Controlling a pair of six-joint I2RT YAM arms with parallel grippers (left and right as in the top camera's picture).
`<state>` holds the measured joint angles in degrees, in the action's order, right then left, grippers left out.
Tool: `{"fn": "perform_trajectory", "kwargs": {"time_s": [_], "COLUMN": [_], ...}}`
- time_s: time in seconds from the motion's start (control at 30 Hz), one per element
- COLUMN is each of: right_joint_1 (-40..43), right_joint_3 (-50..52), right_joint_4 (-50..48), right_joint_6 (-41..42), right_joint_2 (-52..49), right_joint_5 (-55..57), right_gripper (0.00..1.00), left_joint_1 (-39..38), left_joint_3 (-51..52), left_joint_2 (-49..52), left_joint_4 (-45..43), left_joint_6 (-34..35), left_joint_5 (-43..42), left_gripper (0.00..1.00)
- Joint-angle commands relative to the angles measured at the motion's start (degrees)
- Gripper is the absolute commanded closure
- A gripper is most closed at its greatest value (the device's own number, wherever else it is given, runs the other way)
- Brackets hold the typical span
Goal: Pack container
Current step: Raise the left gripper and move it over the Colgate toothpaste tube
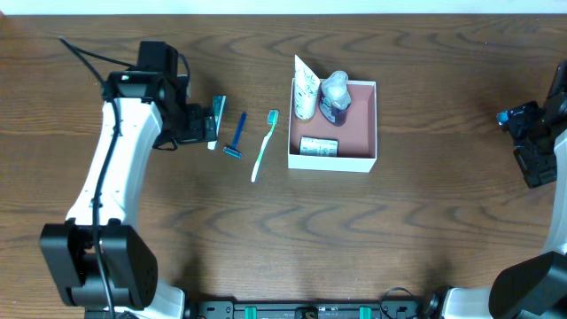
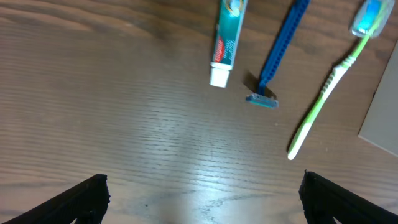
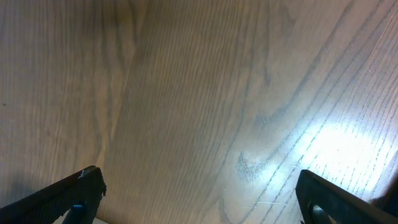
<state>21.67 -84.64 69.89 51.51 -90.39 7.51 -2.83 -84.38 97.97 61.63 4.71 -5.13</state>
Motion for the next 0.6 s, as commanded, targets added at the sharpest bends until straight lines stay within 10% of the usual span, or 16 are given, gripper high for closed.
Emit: {"fn": "perform_trajectory", "kwargs": {"time_s": [0.0, 0.57], "right_joint_1": [0.55, 0.55], "right_joint_3": [0.02, 0.02], "right_joint_4": [0.15, 0.15], "right_joint_6": [0.74, 0.74], "right_joint_2": [-0.28, -0.28], "right_joint_5": [0.63, 0.63], "right_gripper": [0.01, 0.01], "left_joint_1": [-1.90, -4.28], "left_joint_3": [-1.36, -2.12], "left_joint_2": [2.67, 5.88], "left_joint_4": [0.70, -1.33], "left_joint_6": [0.31, 2.01], "left_joint_5": [0.72, 4.76], "left_gripper": [0.02, 0.02]}}
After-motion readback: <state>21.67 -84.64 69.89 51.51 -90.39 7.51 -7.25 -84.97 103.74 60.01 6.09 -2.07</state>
